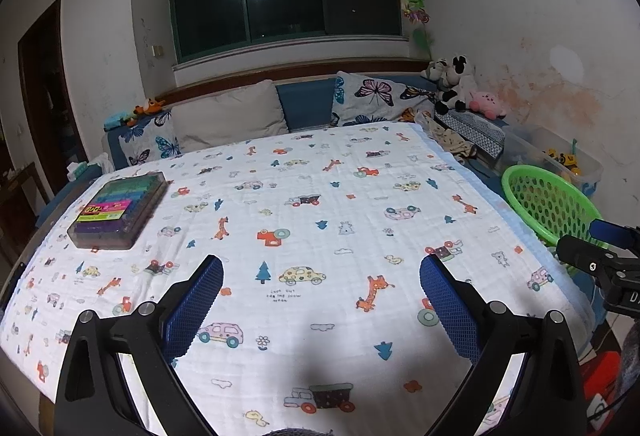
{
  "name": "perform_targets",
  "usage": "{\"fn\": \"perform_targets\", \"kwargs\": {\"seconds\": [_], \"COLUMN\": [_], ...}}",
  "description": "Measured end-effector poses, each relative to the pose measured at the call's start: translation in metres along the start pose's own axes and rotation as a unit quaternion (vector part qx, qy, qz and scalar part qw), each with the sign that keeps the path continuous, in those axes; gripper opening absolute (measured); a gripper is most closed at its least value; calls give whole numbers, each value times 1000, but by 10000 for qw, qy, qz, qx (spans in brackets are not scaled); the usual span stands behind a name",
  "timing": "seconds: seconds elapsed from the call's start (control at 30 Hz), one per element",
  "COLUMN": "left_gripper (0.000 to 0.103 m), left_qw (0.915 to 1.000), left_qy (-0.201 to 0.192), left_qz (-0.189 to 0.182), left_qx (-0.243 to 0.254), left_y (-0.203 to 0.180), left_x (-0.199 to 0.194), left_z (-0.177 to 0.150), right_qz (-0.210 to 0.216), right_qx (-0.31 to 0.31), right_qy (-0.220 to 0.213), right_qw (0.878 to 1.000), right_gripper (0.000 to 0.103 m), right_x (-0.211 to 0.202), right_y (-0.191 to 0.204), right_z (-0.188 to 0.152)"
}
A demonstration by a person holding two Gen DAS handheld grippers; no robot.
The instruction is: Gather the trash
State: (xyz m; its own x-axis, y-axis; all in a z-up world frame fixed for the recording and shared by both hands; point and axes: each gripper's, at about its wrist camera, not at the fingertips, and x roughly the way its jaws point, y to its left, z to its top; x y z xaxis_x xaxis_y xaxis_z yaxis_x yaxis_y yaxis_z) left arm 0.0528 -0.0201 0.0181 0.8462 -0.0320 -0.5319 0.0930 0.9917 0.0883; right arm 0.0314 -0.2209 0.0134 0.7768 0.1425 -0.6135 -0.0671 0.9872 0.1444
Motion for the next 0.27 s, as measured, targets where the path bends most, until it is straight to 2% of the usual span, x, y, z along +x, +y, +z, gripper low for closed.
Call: {"fn": "perform_targets", "kwargs": {"seconds": [0.27], "left_gripper": [96], "left_qw": [9999], "left_qy": [2], "left_qz": [47], "left_qx": [-108], "left_y": [5], "left_x": [1], "left_z": [-2], "right_qz": [6], "right_qx": [-5], "right_qy": [1], "right_qw": [10000], "right_gripper": [90], "right_x": [0], "right_y": [-1], "right_z": [0]}}
